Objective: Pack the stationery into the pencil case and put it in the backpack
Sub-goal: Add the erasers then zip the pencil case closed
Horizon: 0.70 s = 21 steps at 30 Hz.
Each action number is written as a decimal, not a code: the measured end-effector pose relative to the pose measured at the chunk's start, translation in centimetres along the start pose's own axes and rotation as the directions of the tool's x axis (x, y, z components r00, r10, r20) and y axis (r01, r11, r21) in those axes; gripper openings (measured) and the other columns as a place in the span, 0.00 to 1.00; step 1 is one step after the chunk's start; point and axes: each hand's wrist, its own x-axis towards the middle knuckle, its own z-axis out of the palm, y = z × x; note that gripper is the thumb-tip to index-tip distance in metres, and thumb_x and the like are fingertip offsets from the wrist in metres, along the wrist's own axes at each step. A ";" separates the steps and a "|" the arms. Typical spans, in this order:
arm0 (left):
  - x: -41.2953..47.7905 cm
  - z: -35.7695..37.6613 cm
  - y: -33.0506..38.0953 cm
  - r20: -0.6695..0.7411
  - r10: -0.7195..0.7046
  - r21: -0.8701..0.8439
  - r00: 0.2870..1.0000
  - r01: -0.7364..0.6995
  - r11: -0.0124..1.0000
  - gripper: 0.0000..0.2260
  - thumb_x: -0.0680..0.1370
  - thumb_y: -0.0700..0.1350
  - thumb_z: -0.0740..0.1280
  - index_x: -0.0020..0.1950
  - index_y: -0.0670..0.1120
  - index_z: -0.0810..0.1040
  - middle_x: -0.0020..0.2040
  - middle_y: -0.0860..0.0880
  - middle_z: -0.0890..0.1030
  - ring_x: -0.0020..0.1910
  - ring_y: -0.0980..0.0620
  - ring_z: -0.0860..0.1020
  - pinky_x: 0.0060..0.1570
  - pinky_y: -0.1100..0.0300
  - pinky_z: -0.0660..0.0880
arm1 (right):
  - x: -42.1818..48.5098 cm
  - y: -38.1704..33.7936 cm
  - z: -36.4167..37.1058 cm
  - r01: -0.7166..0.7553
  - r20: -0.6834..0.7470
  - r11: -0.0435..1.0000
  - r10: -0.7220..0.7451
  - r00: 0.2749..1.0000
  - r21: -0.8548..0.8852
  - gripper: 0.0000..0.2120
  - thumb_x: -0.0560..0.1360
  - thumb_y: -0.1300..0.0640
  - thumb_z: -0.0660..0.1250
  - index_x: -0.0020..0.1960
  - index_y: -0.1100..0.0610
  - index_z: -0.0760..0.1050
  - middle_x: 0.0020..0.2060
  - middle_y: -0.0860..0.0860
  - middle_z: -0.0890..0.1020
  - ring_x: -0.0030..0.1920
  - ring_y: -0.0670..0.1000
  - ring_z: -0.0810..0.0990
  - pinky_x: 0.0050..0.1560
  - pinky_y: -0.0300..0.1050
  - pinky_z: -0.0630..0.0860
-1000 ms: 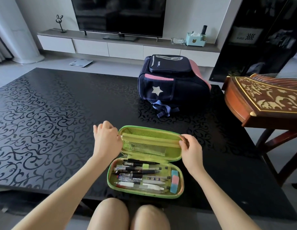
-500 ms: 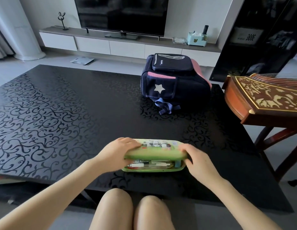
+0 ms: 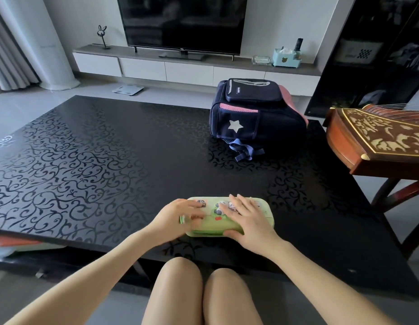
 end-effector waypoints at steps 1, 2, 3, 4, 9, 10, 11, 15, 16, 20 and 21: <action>0.5 -0.5 -0.3 -0.066 -0.090 -0.096 0.994 0.083 0.992 0.13 0.75 0.44 0.66 0.59 0.52 0.78 0.61 0.58 0.75 0.60 0.57 0.72 0.63 0.57 0.69 | -0.1 0.3 0.5 0.006 -0.023 1.000 -0.005 1.000 0.007 0.33 0.74 0.37 0.54 0.75 0.47 0.53 0.76 0.54 0.54 0.76 0.56 0.49 0.72 0.49 0.38; 1.1 -1.0 -0.7 -0.098 -0.174 -0.143 0.980 0.159 0.977 0.15 0.77 0.39 0.62 0.61 0.50 0.76 0.61 0.55 0.75 0.61 0.54 0.73 0.63 0.58 0.69 | -0.2 0.6 0.8 0.009 -0.034 1.000 -0.008 0.999 0.009 0.33 0.73 0.36 0.53 0.75 0.47 0.53 0.75 0.54 0.56 0.75 0.57 0.50 0.72 0.49 0.39; 1.6 -1.3 -1.1 -0.083 -0.229 -0.127 0.970 0.218 0.968 0.18 0.78 0.35 0.58 0.64 0.50 0.73 0.64 0.53 0.74 0.63 0.53 0.71 0.64 0.60 0.67 | -0.2 0.7 0.9 0.006 -0.038 1.000 -0.005 0.999 0.014 0.33 0.73 0.36 0.54 0.74 0.47 0.53 0.75 0.53 0.56 0.75 0.56 0.50 0.72 0.50 0.39; 2.2 -1.5 -1.5 -0.028 -0.262 -0.087 0.965 0.259 0.962 0.21 0.78 0.33 0.56 0.67 0.50 0.71 0.66 0.51 0.72 0.65 0.51 0.70 0.64 0.61 0.66 | -0.1 0.7 1.1 0.003 -0.033 1.000 -0.003 0.999 0.019 0.33 0.73 0.36 0.56 0.74 0.46 0.53 0.75 0.52 0.56 0.76 0.55 0.49 0.73 0.49 0.39; 5.4 -2.1 -1.4 0.314 -0.332 -0.192 0.889 0.402 0.896 0.28 0.72 0.27 0.51 0.64 0.48 0.74 0.58 0.49 0.79 0.56 0.53 0.77 0.52 0.63 0.75 | 0.2 0.8 0.8 0.007 0.010 0.999 -0.007 1.000 0.048 0.37 0.68 0.31 0.50 0.74 0.42 0.48 0.76 0.50 0.52 0.76 0.52 0.44 0.72 0.48 0.36; 5.9 -2.5 -1.5 0.370 -0.343 -0.207 0.863 0.437 0.875 0.27 0.72 0.27 0.52 0.63 0.48 0.74 0.57 0.49 0.79 0.53 0.54 0.77 0.48 0.64 0.75 | 0.2 0.8 0.7 0.008 0.028 1.000 -0.008 1.000 0.025 0.39 0.68 0.30 0.51 0.74 0.42 0.47 0.76 0.50 0.51 0.76 0.52 0.44 0.72 0.48 0.35; 6.3 -2.8 -1.7 0.428 -0.341 -0.223 0.837 0.463 0.858 0.25 0.73 0.28 0.53 0.63 0.48 0.75 0.57 0.49 0.80 0.53 0.53 0.78 0.49 0.63 0.75 | 0.1 0.8 0.7 0.009 0.036 1.000 -0.009 0.999 -0.009 0.40 0.67 0.30 0.53 0.75 0.43 0.46 0.76 0.51 0.50 0.76 0.53 0.44 0.72 0.48 0.35; 7.2 -2.5 -2.8 0.520 -0.300 -0.231 0.800 0.469 0.852 0.14 0.80 0.39 0.55 0.60 0.46 0.76 0.56 0.49 0.81 0.55 0.51 0.78 0.57 0.55 0.73 | 0.1 0.9 1.4 0.040 -0.014 0.992 -0.042 0.999 -0.120 0.41 0.68 0.33 0.60 0.75 0.46 0.50 0.74 0.56 0.59 0.74 0.58 0.55 0.73 0.56 0.49; 7.5 -2.4 -3.2 0.527 -0.287 -0.236 0.800 0.462 0.855 0.13 0.81 0.41 0.56 0.59 0.45 0.77 0.54 0.49 0.81 0.53 0.52 0.78 0.57 0.56 0.74 | 0.1 1.0 1.6 0.049 -0.032 0.991 -0.053 0.998 -0.128 0.41 0.68 0.34 0.63 0.75 0.47 0.52 0.73 0.56 0.62 0.73 0.59 0.58 0.72 0.57 0.52; 8.3 -2.6 -4.0 0.541 -0.274 -0.114 0.795 0.392 0.913 0.11 0.80 0.46 0.59 0.47 0.45 0.80 0.43 0.50 0.80 0.41 0.52 0.74 0.46 0.56 0.73 | 0.3 1.1 1.6 0.061 -0.082 0.989 -0.073 0.994 -0.136 0.41 0.67 0.37 0.67 0.74 0.48 0.55 0.71 0.57 0.66 0.71 0.60 0.63 0.70 0.57 0.56; 8.4 -2.5 -4.3 0.489 -0.274 -0.016 0.828 0.323 0.946 0.12 0.80 0.47 0.59 0.43 0.46 0.79 0.40 0.50 0.78 0.38 0.52 0.73 0.43 0.58 0.72 | 0.3 1.0 1.6 0.061 -0.094 0.988 -0.074 0.993 -0.139 0.40 0.67 0.38 0.68 0.73 0.48 0.56 0.70 0.57 0.67 0.70 0.61 0.64 0.69 0.57 0.57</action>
